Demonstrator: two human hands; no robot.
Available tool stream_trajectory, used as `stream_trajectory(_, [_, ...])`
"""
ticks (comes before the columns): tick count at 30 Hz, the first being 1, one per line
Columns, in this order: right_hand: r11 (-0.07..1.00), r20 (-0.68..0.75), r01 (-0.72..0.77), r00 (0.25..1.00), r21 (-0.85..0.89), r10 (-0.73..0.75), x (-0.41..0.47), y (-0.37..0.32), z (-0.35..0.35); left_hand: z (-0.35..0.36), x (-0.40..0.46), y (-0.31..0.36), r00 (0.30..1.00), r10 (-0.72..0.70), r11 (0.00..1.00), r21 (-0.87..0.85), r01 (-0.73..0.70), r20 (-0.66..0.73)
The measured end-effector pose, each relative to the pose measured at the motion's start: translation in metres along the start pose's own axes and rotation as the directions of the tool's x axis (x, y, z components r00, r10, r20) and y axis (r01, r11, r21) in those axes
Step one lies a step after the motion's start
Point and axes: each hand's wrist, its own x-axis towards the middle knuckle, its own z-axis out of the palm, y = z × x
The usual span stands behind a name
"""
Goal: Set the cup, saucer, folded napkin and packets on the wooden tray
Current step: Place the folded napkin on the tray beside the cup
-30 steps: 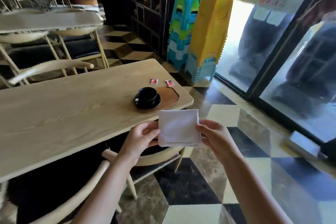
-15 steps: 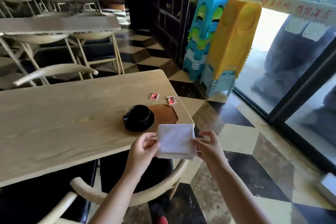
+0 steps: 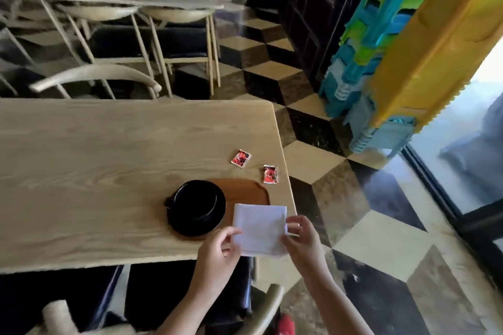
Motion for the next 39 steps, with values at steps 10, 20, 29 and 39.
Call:
stream_trajectory(10, [0.98,0.235,0.023,0.972,-0.196,0.024,0.135,0.026,-0.002,0.062,0.063,-0.031,0.973,-0.054,0.962,0.249,0.111,-0.225])
stream_trajectory(20, [0.971,0.129,0.069,0.991,-0.23,-0.04,0.169,0.047,0.034,0.105,0.089,-0.062,0.95,0.051,0.847,0.517,0.123,-0.309])
stream_trajectory(29, [0.834,0.15,0.284,0.959,-0.473,-0.241,0.168,0.05,0.036,0.101,0.067,-0.066,0.999,-0.017,0.58,0.815,-0.013,0.028])
stream_trajectory(39, [0.187,0.574,0.709,0.674,-0.68,-0.466,0.193,0.075,0.015,0.091,0.066,-0.063,0.99,-0.105,0.561,0.828,-0.019,0.094])
